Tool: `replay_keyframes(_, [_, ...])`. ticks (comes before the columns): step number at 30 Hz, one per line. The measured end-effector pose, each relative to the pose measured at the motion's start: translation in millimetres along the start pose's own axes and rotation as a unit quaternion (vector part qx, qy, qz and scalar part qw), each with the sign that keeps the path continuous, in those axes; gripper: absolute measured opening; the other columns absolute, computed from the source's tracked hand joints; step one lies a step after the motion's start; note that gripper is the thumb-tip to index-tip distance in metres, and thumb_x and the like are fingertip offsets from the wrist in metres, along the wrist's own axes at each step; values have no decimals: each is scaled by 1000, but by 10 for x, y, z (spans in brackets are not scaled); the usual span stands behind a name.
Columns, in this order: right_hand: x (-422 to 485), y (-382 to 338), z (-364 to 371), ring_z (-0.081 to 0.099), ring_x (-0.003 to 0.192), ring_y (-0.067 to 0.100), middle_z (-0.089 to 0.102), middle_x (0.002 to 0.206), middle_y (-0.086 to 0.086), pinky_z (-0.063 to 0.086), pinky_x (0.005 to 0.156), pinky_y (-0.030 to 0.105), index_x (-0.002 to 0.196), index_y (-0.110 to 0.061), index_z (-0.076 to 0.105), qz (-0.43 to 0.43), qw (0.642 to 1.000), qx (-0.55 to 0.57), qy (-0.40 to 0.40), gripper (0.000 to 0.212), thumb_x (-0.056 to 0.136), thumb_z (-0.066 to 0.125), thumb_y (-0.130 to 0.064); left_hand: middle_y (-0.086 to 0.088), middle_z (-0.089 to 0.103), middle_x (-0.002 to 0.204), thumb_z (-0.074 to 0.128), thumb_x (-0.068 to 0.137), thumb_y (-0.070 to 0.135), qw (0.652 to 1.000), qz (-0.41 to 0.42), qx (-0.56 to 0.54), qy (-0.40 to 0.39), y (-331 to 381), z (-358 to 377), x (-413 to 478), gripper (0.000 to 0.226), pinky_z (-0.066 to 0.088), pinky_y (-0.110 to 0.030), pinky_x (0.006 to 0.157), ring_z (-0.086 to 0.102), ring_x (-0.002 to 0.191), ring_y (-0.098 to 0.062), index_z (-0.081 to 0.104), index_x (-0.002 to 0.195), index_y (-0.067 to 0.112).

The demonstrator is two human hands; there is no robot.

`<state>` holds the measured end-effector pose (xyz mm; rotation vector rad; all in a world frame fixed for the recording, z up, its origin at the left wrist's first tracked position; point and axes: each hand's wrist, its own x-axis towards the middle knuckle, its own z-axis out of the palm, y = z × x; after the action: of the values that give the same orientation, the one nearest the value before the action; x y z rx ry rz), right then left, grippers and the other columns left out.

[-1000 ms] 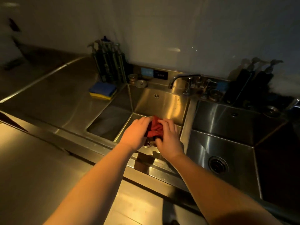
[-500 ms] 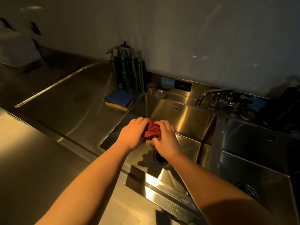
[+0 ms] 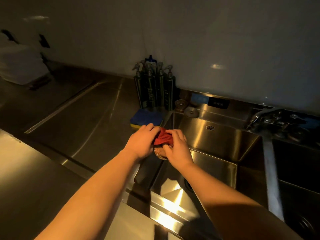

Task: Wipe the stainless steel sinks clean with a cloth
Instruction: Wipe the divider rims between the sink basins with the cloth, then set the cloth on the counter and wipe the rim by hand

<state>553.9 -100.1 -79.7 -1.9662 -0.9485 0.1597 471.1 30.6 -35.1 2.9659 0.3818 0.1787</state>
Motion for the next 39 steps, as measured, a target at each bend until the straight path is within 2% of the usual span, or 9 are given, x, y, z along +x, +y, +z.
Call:
replay_keyframes(3, [148,-161,281,46,112,23,49,120,8,36,102,33,120,-10,53,21,1000,16,-1,44,77,62,-10,-6,48,114,59,81,21,999,19,26,-31,-377,-88,37,55,47,-44,80,46,102,-26,42,133,21])
replay_keyframes(7, [310,-356,706,49,111,21,49,118,5,38,101,34,119,-13,53,30,999,25,-4,43,78,64,-16,-3,49,116,62,81,26,998,31,36,-48,-873,-146,7,54,46,-42,82,47,103,-24,44,132,23])
replay_keyframes(14, [462,-496,1345,42,116,19,48,124,1,36,100,29,125,-21,49,36,998,-11,-46,46,82,64,-30,-3,47,112,60,84,28,996,15,36,-78,-1548,-94,-104,45,49,-42,74,47,102,-24,46,127,24])
replay_keyframes(20, [415,-315,1603,46,116,23,47,127,6,34,102,28,131,-16,47,99,990,-34,-94,46,87,57,-24,-3,45,116,59,82,28,990,27,4,-141,-1691,162,-165,52,48,-41,81,47,104,-25,43,131,23])
replay_keyframes(23, [415,-250,1616,47,116,23,49,126,6,35,103,30,132,-16,47,117,987,-41,-103,51,84,60,-29,-1,44,117,62,75,35,987,33,-28,-155,-1736,220,-160,59,47,-37,83,46,105,-24,43,130,23])
replay_keyframes(28, [449,-220,1479,48,114,24,50,122,4,37,100,29,131,-20,49,82,986,-68,-125,66,72,71,-41,1,44,126,62,74,37,990,25,-70,-122,-1690,205,-81,63,44,-37,92,44,114,-22,43,132,24])
replay_keyframes(33, [334,-126,1242,47,115,18,49,125,1,39,98,29,127,-20,51,96,991,-78,-60,61,77,66,-51,-1,42,133,59,79,36,991,64,-64,-94,-1498,197,81,59,42,-38,95,41,121,-22,43,134,20])
replay_keyframes(39, [127,108,756,44,123,23,45,131,5,36,103,37,128,-15,50,135,983,-124,19,50,87,59,-41,-5,43,129,52,87,37,988,132,-33,-79,-978,307,319,50,41,-41,93,45,115,-26,44,132,16])
